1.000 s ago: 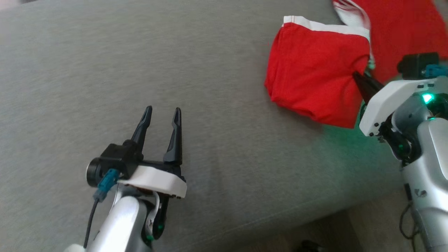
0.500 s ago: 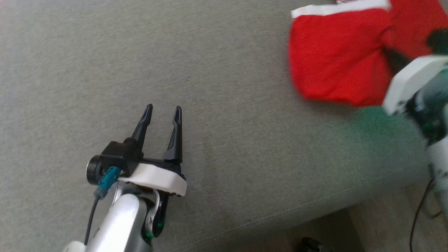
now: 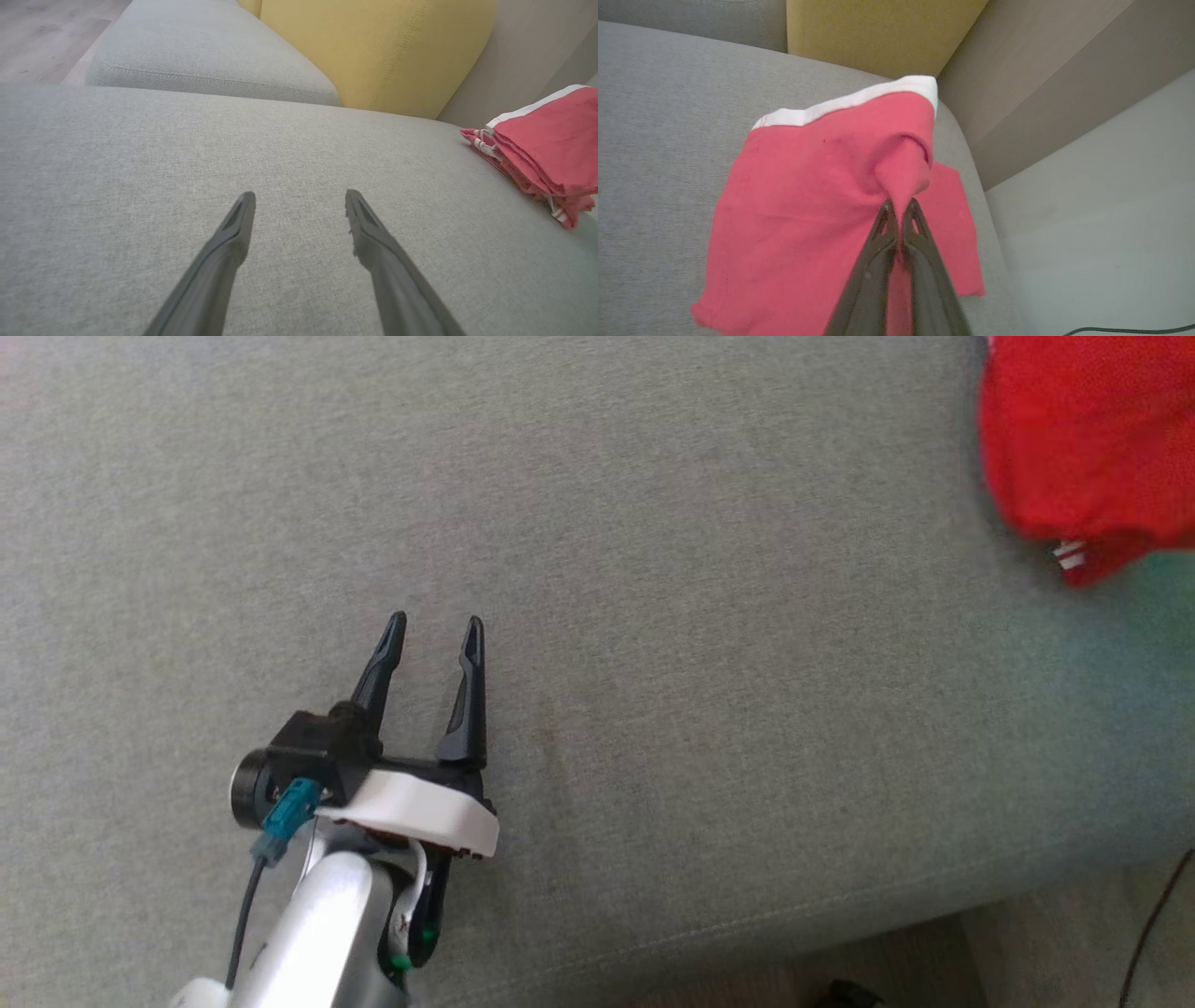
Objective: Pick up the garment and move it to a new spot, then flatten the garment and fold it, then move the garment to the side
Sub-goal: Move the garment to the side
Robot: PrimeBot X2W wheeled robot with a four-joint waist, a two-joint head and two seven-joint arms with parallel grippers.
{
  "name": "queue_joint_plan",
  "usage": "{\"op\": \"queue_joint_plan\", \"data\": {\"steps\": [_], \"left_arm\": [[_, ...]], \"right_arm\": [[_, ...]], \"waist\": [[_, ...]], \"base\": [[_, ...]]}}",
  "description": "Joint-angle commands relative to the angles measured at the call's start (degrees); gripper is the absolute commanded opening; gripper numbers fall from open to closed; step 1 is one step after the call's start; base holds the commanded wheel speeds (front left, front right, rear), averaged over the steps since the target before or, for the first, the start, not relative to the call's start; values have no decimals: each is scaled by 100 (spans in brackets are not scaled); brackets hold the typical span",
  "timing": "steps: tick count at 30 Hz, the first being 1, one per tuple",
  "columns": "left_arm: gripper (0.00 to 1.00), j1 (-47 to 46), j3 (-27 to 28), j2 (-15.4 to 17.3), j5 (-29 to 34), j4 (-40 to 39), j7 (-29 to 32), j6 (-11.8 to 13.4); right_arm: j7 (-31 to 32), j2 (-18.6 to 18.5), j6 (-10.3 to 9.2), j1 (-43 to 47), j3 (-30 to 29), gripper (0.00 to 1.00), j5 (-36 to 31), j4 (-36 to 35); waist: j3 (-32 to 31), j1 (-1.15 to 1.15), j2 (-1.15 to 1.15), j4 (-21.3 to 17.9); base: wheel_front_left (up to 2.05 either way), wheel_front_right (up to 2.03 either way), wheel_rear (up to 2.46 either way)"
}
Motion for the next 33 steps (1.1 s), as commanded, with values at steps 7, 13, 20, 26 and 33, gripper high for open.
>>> {"op": "queue_joint_plan", "data": {"steps": [7, 13, 20, 26, 33], "left_arm": [[100, -145, 116, -3, -49, -180, -69, -11], [100, -132, 112, -7, -25, -165, -69, -21], [100, -111, 126, 2, -5, -153, -69, -21], [100, -94, 133, 9, 5, -150, -70, -11], [100, -81, 146, 18, 8, -141, -70, 6]], "right_arm": [[85, -469, 37, -329, -122, 0, -373, 100], [-231, -399, 37, -468, -228, 0, -713, 339], [-473, -156, 37, -636, -323, 100, -1135, 551], [-676, 6, 37, -711, -452, 100, -1356, 692], [-884, 120, 37, -770, -462, 100, -1414, 737]], "waist": [[33, 0, 0, 148], [54, 0, 0, 224], [44, 0, 0, 239], [18, 0, 0, 229], [-56, 0, 0, 186]], "base": [[0, 0, 0], [0, 0, 0], [0, 0, 0], [0, 0, 0], [0, 0, 0]]}}
